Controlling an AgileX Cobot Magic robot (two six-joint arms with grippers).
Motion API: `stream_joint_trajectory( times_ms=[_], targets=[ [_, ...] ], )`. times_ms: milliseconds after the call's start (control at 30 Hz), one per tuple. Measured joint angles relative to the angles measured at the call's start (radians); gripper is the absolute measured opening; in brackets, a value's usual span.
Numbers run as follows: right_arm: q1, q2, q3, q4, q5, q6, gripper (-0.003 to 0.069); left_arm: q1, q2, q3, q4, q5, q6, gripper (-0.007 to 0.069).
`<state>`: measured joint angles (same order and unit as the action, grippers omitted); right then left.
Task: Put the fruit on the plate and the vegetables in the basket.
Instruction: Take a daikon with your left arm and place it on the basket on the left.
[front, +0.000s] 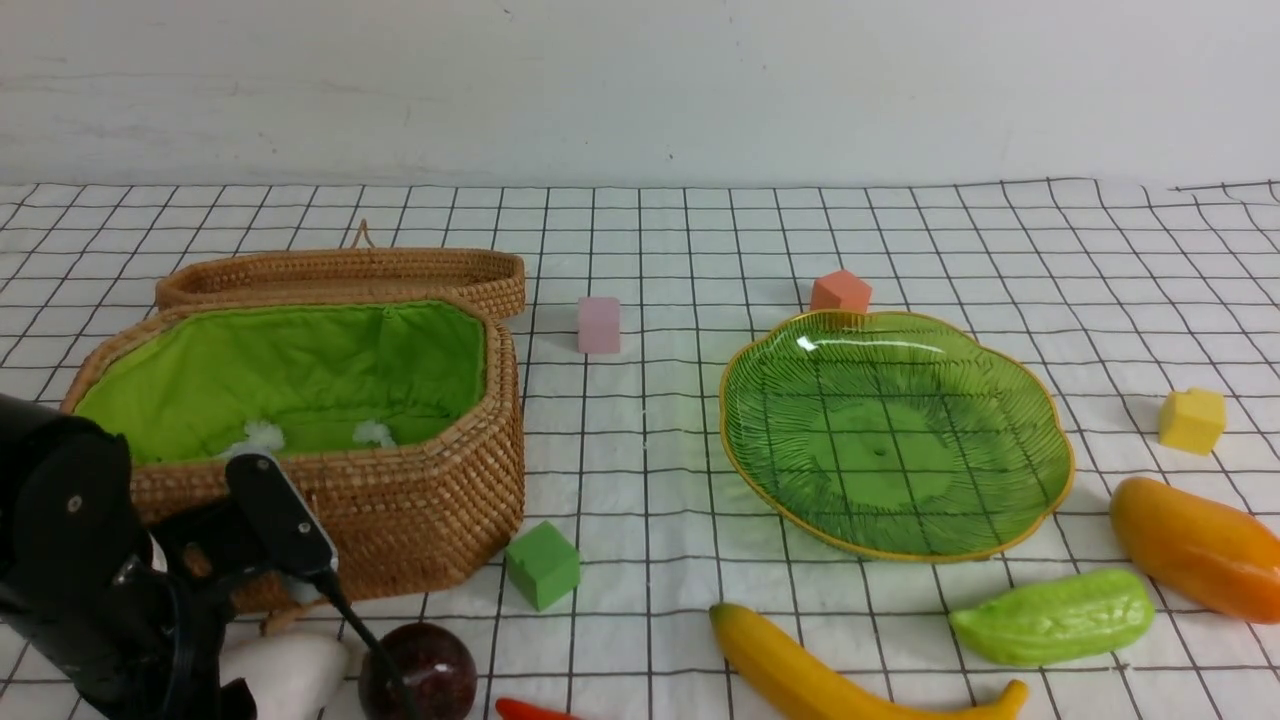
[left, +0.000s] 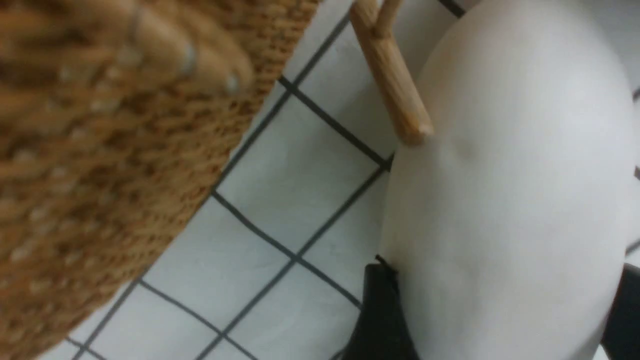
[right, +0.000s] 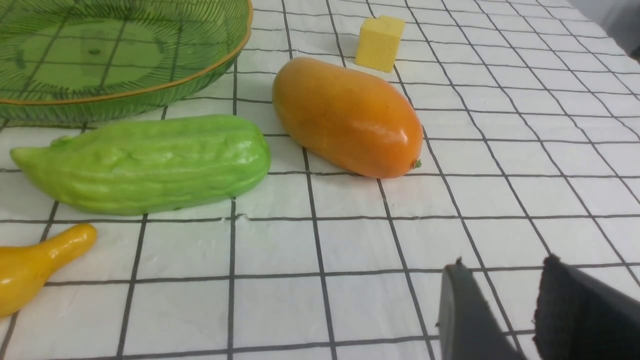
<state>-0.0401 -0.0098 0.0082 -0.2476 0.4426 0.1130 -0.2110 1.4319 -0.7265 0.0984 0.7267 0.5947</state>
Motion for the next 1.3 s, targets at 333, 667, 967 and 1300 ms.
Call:
stream_joint_trajectory(
  times_ms=[333,667,967,1300],
  targets=[
    [0.000,0.000,0.000,0.000,0.000,0.000,0.0242,0.000,-0.414,-0.050,-0.083,0.183,0.105,0.0489],
    [0.000,0.000,0.000,0.000,0.000,0.000,0.0242,0.000,-0.316,-0.092,0.625,-0.327,-0.242,0.0088],
    [0.000,0.000,0.000,0.000,0.000,0.000,0.0242,0.000,-0.050,-0.092,1.099,-0.479,-0.790,0.0457],
    [0.000,0.000,0.000,0.000,0.000,0.000,0.0242,0.000,-0.301,-0.092,1.074,-0.417,-1.288,0.0636]
  ],
)
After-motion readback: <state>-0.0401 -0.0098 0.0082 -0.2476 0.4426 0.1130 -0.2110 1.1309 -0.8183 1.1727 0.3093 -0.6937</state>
